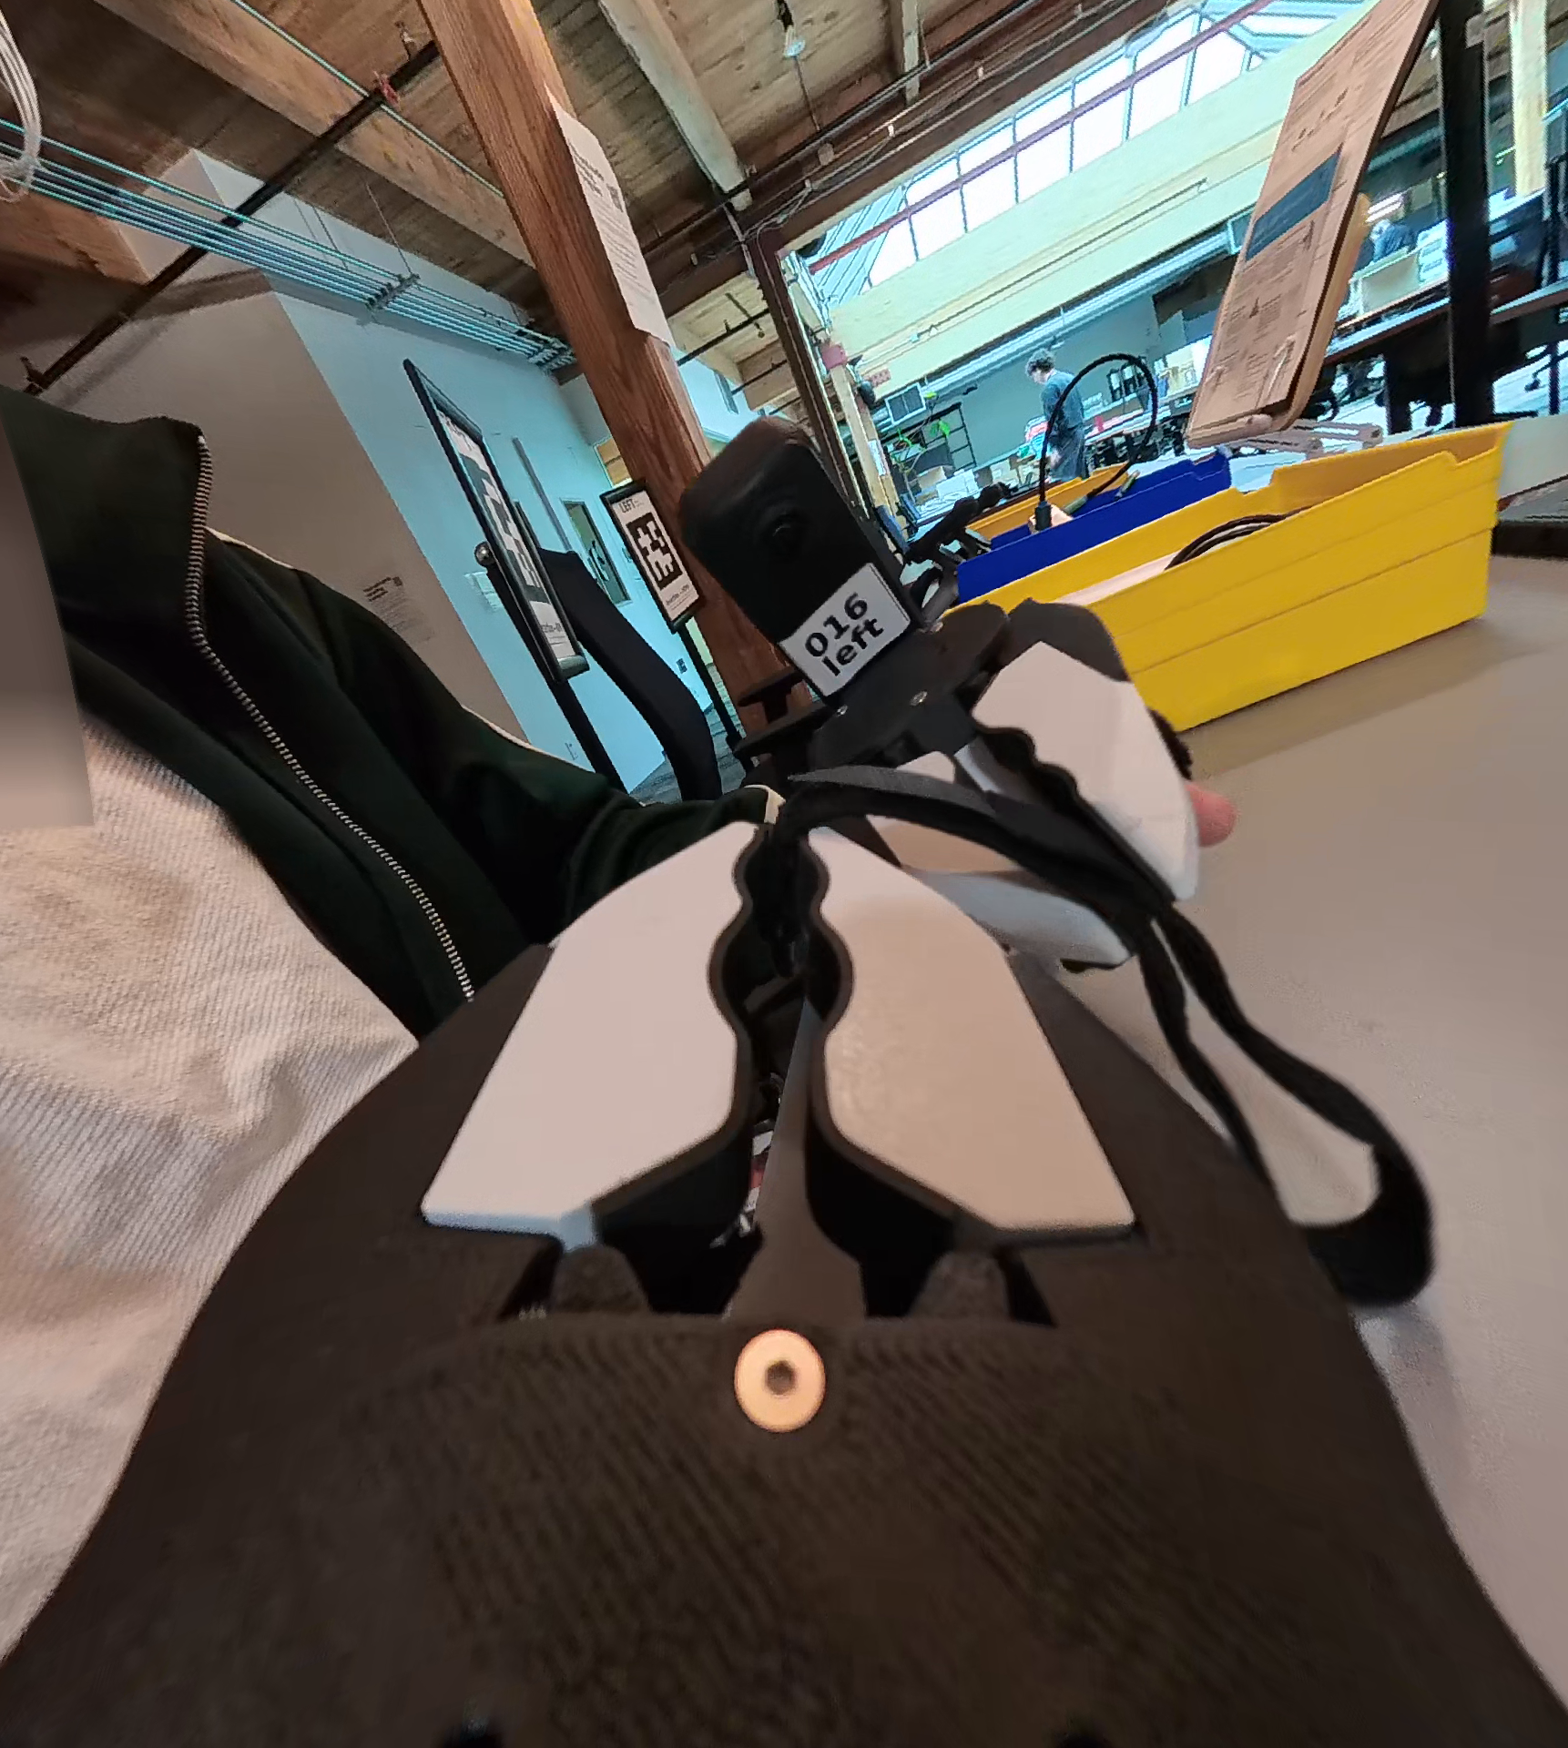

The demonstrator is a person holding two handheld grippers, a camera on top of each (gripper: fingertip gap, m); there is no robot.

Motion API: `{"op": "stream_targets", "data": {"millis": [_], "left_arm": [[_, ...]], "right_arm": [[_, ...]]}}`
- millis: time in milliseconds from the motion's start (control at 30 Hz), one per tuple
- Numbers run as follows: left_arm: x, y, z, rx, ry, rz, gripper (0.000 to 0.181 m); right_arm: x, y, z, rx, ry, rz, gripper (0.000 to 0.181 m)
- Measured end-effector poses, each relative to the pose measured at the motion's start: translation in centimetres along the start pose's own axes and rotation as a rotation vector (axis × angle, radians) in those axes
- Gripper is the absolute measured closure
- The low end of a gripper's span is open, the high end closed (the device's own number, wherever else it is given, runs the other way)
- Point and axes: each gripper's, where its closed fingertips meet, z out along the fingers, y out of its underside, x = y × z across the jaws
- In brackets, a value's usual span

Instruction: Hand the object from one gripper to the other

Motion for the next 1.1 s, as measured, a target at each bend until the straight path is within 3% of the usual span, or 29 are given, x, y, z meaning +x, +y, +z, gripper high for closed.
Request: {"op": "stream_targets", "data": {"millis": [100,200,267,500,867,1100], "left_arm": [[-0.2,0.0,-0.1,-0.007,-0.011,-0.003,0.176],[-0.8,-0.2,-0.4,0.005,-0.023,-0.036,0.176],[-1.3,-0.4,-0.8,0.024,-0.036,-0.07,0.176],[-3.3,-1.8,-2.5,0.171,-0.029,-0.296,0.176],[-2.9,-3.8,-2.9,0.236,0.045,-0.363,0.177],[-2.6,-5.1,-3.2,0.289,0.085,-0.407,0.176]], "right_arm": [[0.2,0.0,0.1,0.009,0.005,0.008,0.167],[1.9,-0.3,-0.1,0.046,0.103,0.026,0.128],[2.5,-1.0,-0.6,0.092,0.146,0.01,0.12],[5.0,-3.1,-4.1,0.194,0.317,-0.049,0.13],[5.8,1.2,-2.5,-0.138,0.386,-0.269,0.151],[6.3,3.3,-1.9,-0.248,0.376,-0.257,0.148]]}}
